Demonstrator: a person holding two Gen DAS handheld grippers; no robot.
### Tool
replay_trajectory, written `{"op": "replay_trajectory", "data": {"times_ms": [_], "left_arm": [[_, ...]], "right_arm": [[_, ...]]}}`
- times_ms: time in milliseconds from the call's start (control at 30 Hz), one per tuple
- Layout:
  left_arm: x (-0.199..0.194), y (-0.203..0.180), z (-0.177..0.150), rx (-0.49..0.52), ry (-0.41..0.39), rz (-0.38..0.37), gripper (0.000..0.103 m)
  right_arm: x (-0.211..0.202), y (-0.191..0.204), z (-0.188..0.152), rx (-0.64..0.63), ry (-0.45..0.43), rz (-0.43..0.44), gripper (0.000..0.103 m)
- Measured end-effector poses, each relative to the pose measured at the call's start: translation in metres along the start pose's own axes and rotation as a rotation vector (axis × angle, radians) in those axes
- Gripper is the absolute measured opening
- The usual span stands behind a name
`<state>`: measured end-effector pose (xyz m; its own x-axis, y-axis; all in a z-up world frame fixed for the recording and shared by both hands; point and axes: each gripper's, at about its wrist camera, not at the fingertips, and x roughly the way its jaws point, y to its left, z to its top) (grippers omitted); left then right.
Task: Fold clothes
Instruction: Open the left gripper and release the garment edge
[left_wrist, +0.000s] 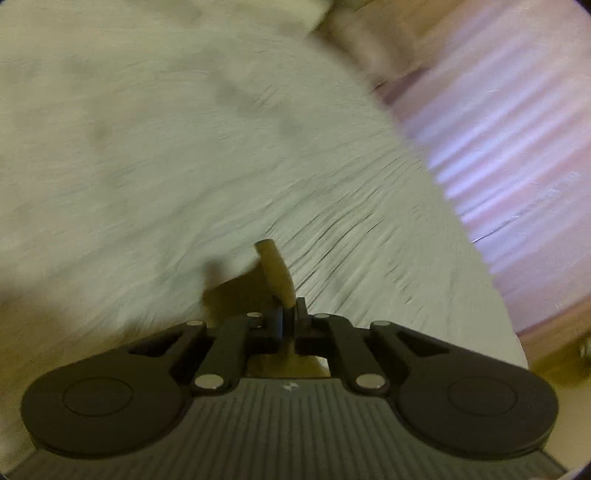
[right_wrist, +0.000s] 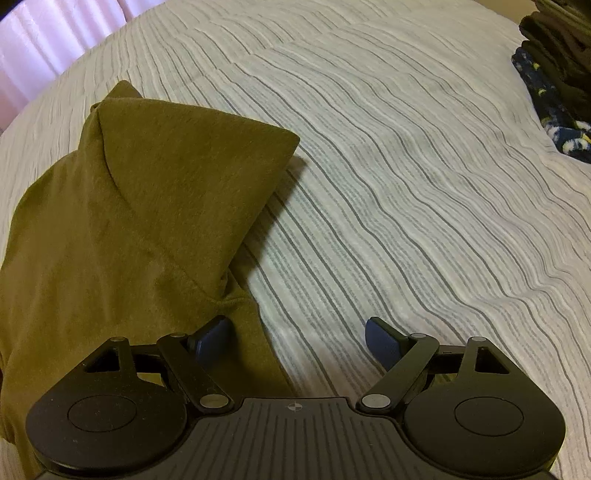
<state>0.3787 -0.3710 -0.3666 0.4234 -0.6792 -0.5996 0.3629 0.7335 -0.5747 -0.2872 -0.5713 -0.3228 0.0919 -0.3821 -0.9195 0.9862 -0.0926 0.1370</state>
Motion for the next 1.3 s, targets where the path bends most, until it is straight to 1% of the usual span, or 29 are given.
{"op": "replay_trajectory", "data": {"times_ms": [67,100,200,233,300,367,433,467,500,533,600,633,667,733,800,867,967,1033,1100,1167,1233,1300], "left_arm": [[-0.033,-0.013,0.006,0.105,-0.141,-0.021,0.002],[-0.047,-0.015,0.008,0.148,-0.193,-0.014,0.002],[-0.076,-0.003,0.008,0.233,-0.27,0.085,0.003],[-0.08,0.002,0.006,0.268,-0.277,0.125,0.003],[-0.07,0.017,-0.006,0.332,-0.23,0.21,0.003],[-0.052,0.033,-0.022,0.39,-0.151,0.311,0.004],[-0.036,0.048,-0.041,0.408,-0.079,0.39,0.005],[-0.033,0.054,-0.05,0.398,-0.051,0.424,0.008],[-0.037,0.058,-0.057,0.37,-0.044,0.449,0.01],[-0.044,0.061,-0.063,0.333,-0.054,0.456,0.011],[-0.061,0.063,-0.072,0.242,-0.066,0.484,0.02],[-0.068,0.06,-0.074,0.202,-0.07,0.499,0.02],[-0.077,0.053,-0.076,0.174,-0.07,0.498,0.02],[-0.099,0.035,-0.085,0.151,-0.059,0.462,0.02],[-0.114,0.009,-0.096,0.168,-0.052,0.411,0.02],[-0.123,-0.018,-0.105,0.174,-0.03,0.333,0.02],[-0.118,-0.063,-0.119,0.141,0.026,0.166,0.022],[-0.115,-0.092,-0.13,0.144,0.042,0.095,0.023],[-0.111,-0.117,-0.142,0.141,0.045,0.041,0.024],[-0.105,-0.139,-0.153,0.13,0.044,-0.001,0.025],[-0.097,-0.152,-0.163,0.098,0.05,-0.024,0.025],[-0.094,-0.161,-0.173,0.07,0.054,-0.024,0.025]], "right_arm": [[0.0,0.0,0.001,0.002,0.001,0.003,0.084],[0.0,0.001,0.002,0.005,0.0,0.005,0.084],[-0.002,0.0,0.0,0.014,-0.007,0.005,0.084],[-0.002,0.001,-0.002,0.013,-0.009,0.005,0.084],[-0.001,0.003,-0.003,0.008,-0.012,0.005,0.084],[-0.003,0.004,-0.007,-0.009,-0.01,0.013,0.084],[-0.004,0.005,-0.008,-0.03,-0.004,0.022,0.084],[-0.006,0.005,-0.009,-0.037,-0.001,0.031,0.084],[-0.008,0.003,-0.009,-0.042,0.002,0.039,0.084],[-0.01,0.001,-0.008,-0.039,0.003,0.051,0.084],[-0.014,-0.006,-0.008,-0.029,0.004,0.074,0.084],[-0.015,-0.012,-0.005,-0.018,0.004,0.081,0.084],[-0.017,-0.018,-0.003,-0.007,0.004,0.088,0.084],[-0.02,-0.03,0.001,0.014,0.004,0.102,0.084],[-0.024,-0.041,0.009,0.037,0.002,0.123,0.084],[-0.027,-0.052,0.024,0.049,-0.009,0.161,0.084],[-0.025,-0.064,0.052,0.03,-0.029,0.224,0.084],[-0.016,-0.066,0.081,0.019,-0.03,0.262,0.083],[-0.007,-0.062,0.116,0.025,-0.037,0.341,0.083],[0.004,-0.045,0.148,0.043,-0.013,0.435,0.083],[0.016,-0.029,0.18,0.06,0.011,0.528,0.084],[0.038,-0.002,0.204,0.067,0.08,0.592,0.084]]}}
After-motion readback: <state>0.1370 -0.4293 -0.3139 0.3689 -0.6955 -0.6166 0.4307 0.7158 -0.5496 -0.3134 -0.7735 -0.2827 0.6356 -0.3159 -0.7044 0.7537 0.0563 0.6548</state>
